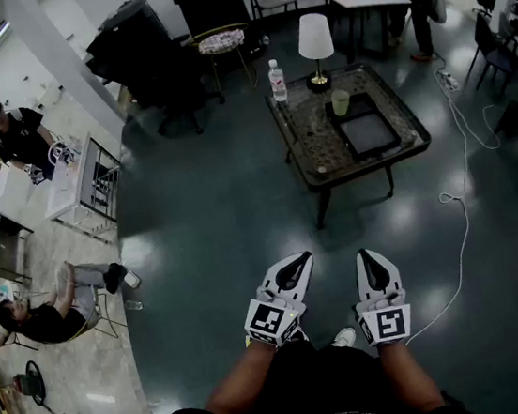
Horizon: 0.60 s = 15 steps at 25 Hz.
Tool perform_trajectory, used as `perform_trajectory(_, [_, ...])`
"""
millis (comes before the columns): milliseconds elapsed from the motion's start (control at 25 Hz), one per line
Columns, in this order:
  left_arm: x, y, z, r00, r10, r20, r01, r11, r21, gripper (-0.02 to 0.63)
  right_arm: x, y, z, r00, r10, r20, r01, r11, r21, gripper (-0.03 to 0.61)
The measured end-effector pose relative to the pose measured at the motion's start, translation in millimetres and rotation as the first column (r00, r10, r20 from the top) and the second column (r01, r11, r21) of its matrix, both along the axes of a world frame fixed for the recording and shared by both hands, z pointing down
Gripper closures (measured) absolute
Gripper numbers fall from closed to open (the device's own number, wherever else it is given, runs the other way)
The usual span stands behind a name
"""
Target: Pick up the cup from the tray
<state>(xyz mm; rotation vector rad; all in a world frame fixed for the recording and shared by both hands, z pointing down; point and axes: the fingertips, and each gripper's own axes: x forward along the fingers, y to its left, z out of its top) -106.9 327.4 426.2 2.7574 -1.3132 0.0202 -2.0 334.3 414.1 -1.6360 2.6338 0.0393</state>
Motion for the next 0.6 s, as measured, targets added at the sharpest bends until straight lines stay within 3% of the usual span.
perform_trajectory(200, [-6, -5, 0, 1.000, -0.001, 0.008, 0.001, 1.000, 0.010, 0.603, -7, 0, 4, 0.999, -0.017, -0.039, 0.017, 1.000, -0.013, 0.568])
perform_trajectory(400, [-4, -7, 0, 0.996, -0.010, 0.089, 0.008, 1.000, 0.026, 0.603, -8, -3, 4, 0.999, -0.014, -0.037, 0.013, 1.000, -0.022, 0.569])
perform_trajectory(600, [-12, -17, 3, 0.997, -0.023, 0.076, 0.022, 1.000, 0.018, 0.603, -12, -10, 9, 1.000, -0.007, -0.027, 0.006, 1.000, -0.027, 0.569])
